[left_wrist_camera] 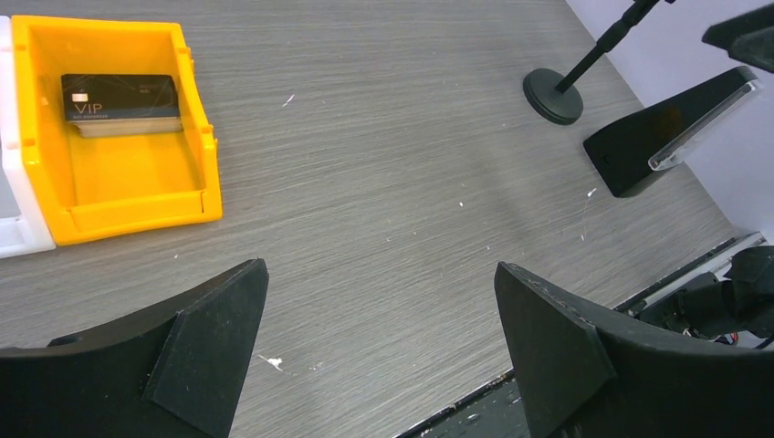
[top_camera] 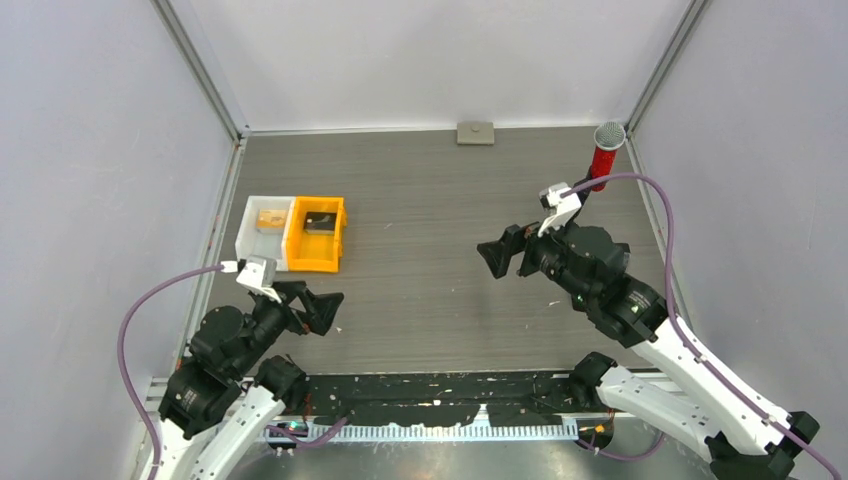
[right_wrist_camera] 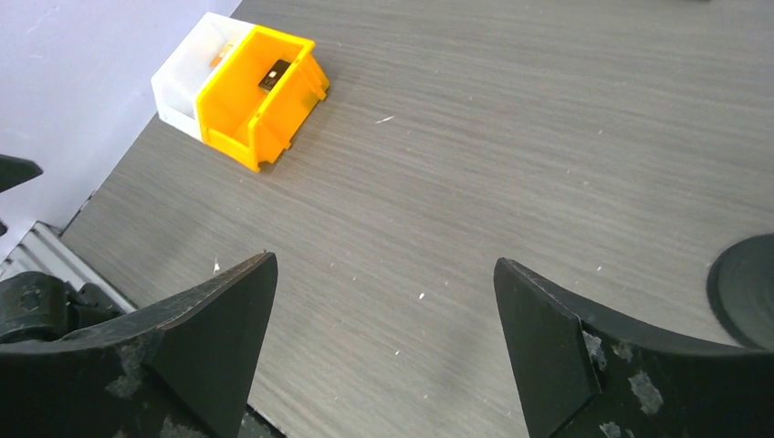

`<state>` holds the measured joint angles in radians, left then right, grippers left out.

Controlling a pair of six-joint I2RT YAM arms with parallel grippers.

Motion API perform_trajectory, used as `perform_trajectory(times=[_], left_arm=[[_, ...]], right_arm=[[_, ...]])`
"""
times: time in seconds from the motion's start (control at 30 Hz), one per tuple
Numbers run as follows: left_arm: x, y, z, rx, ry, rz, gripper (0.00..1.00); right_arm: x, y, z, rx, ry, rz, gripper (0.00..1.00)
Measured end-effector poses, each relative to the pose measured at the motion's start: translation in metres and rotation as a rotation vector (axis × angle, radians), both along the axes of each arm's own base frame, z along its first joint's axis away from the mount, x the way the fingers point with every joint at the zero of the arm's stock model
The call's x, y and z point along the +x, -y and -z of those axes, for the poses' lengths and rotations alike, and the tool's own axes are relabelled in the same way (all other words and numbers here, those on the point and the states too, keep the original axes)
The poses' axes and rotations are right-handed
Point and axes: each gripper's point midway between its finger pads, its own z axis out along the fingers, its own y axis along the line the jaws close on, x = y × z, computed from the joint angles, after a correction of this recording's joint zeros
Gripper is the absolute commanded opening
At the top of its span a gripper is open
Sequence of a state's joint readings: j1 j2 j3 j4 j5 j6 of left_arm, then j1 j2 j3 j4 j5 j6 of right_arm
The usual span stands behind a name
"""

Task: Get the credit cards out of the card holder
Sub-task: Pick up the card holder from the corner of the board.

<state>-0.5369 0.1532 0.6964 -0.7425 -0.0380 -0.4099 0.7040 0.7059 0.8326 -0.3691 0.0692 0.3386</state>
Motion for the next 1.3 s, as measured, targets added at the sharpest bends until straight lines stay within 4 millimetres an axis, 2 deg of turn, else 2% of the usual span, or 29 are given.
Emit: perform_trajectory(times=[0.17, 0.3, 0.43, 0.53, 0.6, 0.73, 0.87, 0.97, 1.13, 1.3], left_arm=[[-0.002, 0.001, -0.001, -0.01, 0.011, 0.013, 0.99], [-0.005, 0.003, -0.003, -0.019, 0.02, 0.028, 0.99], [-0.009, 0.004, -0.006, -0.036, 0.044, 0.045, 0.99], [-0.012, 0.004, -0.008, -0.045, 0.056, 0.056, 0.99], [-0.013, 0.004, -0.009, -0.048, 0.062, 0.058, 0.99], [-0.013, 0.004, -0.011, -0.054, 0.073, 0.058, 0.99], [-0.013, 0.004, -0.013, -0.058, 0.084, 0.058, 0.99], [-0.012, 0.004, -0.012, -0.058, 0.087, 0.057, 0.99], [-0.012, 0.004, -0.012, -0.057, 0.085, 0.058, 0.99], [-0.01, 0.001, -0.01, -0.051, 0.082, 0.033, 0.99]], right_arm=[[0.033, -0.005, -0.004, -0.095, 0.073, 0.049, 1.0], [0.08, -0.01, 0.004, -0.273, 0.145, 0.121, 0.97], [0.136, -0.02, 0.025, -0.514, 0.206, 0.17, 0.91], [0.176, -0.031, 0.046, -0.708, 0.261, 0.178, 0.84], [0.202, -0.037, 0.067, -0.849, 0.29, 0.17, 0.82], [0.242, -0.044, 0.113, -1.102, 0.327, 0.127, 0.8], [0.276, -0.048, 0.152, -1.27, 0.36, 0.082, 0.79], [0.311, -0.047, 0.17, -1.364, 0.392, 0.079, 0.78], [0.368, -0.033, 0.172, -1.431, 0.432, 0.135, 0.77], [0.409, -0.011, 0.178, -1.489, 0.46, 0.152, 0.77]])
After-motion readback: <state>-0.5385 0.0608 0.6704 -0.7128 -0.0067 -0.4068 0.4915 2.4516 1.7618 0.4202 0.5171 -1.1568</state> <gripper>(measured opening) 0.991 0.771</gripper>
